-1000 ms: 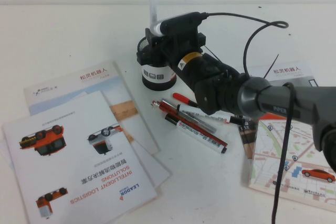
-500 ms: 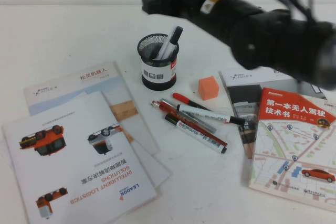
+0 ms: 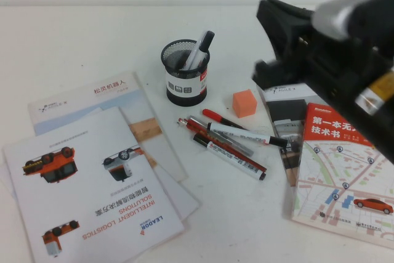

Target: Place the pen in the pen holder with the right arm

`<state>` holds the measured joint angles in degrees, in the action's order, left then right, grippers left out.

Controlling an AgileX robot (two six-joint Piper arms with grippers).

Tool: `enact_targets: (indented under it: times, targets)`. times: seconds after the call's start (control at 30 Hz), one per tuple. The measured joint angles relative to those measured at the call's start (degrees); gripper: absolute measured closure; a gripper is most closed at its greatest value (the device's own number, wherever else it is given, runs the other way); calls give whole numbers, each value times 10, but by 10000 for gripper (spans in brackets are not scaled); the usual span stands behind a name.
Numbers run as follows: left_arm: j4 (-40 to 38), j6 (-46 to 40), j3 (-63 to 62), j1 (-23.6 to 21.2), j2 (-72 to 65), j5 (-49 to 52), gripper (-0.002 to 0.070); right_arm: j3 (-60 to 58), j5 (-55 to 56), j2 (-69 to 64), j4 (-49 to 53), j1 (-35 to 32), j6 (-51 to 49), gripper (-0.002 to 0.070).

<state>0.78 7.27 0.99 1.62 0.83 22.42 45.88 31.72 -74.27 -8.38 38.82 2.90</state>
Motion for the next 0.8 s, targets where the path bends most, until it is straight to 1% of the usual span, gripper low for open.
enact_targets:
  times: [0.1,0.3,0.37,0.53,0.63,0.8]
  targets:
    - [0,0,0,0,0,0,677,-37,2,40,46,0,-2,695]
    - [0,0,0,0,0,0,678,-93,0,129,213,0,-7,695]
    - [0,0,0,0,0,0,678,-104,-23,151,214,1,-12,695]
    - [0,0,0,0,0,0,677,-132,-79,178,162,-4,4,695]
    - [0,0,0,0,0,0,677,-150,-95,198,134,-30,31,695]
    - [0,0,0,0,0,0,677,-174,-100,248,121,-77,41,695]
